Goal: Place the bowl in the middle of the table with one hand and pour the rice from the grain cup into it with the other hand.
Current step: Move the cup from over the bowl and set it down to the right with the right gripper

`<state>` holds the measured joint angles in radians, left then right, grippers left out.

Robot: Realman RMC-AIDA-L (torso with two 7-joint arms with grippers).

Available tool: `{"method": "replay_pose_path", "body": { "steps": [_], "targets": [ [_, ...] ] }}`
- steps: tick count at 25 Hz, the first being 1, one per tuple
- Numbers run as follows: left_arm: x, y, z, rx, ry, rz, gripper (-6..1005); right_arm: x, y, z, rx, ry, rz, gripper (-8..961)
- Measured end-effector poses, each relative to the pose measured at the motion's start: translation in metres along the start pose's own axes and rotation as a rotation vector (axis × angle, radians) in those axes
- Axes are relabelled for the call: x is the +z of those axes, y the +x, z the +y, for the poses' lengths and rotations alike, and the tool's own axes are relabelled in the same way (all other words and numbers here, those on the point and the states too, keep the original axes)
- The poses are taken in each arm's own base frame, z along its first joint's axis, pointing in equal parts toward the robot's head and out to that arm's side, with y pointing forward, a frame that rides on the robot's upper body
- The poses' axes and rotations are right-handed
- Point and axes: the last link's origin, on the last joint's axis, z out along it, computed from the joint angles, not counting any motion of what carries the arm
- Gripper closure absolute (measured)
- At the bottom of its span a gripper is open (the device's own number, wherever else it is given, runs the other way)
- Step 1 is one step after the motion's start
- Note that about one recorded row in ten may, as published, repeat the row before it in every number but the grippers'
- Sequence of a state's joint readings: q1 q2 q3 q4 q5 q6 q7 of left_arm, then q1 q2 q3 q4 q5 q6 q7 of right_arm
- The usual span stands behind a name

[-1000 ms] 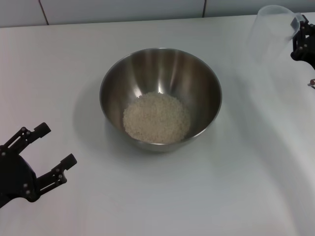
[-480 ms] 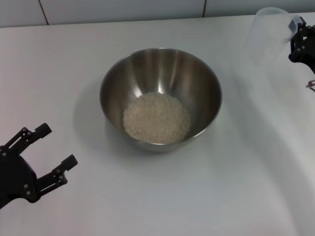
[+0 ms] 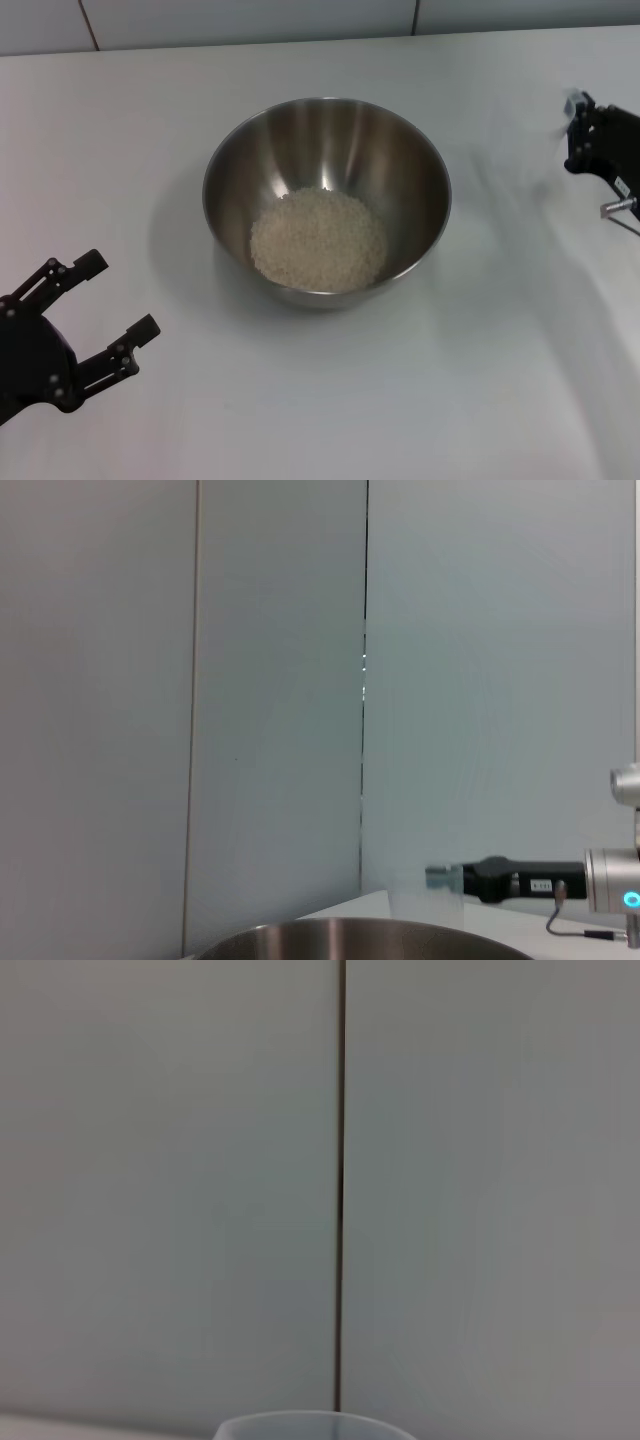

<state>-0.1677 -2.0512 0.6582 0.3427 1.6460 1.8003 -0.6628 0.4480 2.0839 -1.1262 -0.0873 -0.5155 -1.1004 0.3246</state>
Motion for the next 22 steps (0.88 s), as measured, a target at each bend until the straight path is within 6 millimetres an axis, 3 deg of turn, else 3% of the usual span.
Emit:
{"method": "replay_pose_path", "body": {
  "steps": [9, 22],
  "targets": [
    [-0.001, 0.0, 0.001, -0.003, 0.003, 0.002, 130, -0.006, 0.015, 0.0, 0.009, 0.023, 0.081, 862],
    [-0.003, 0.002, 0.001, -0.004, 0.002, 0.015, 129, -0.007, 0.016, -0.001, 0.039, 0.033, 0.081, 846]
  ]
}}
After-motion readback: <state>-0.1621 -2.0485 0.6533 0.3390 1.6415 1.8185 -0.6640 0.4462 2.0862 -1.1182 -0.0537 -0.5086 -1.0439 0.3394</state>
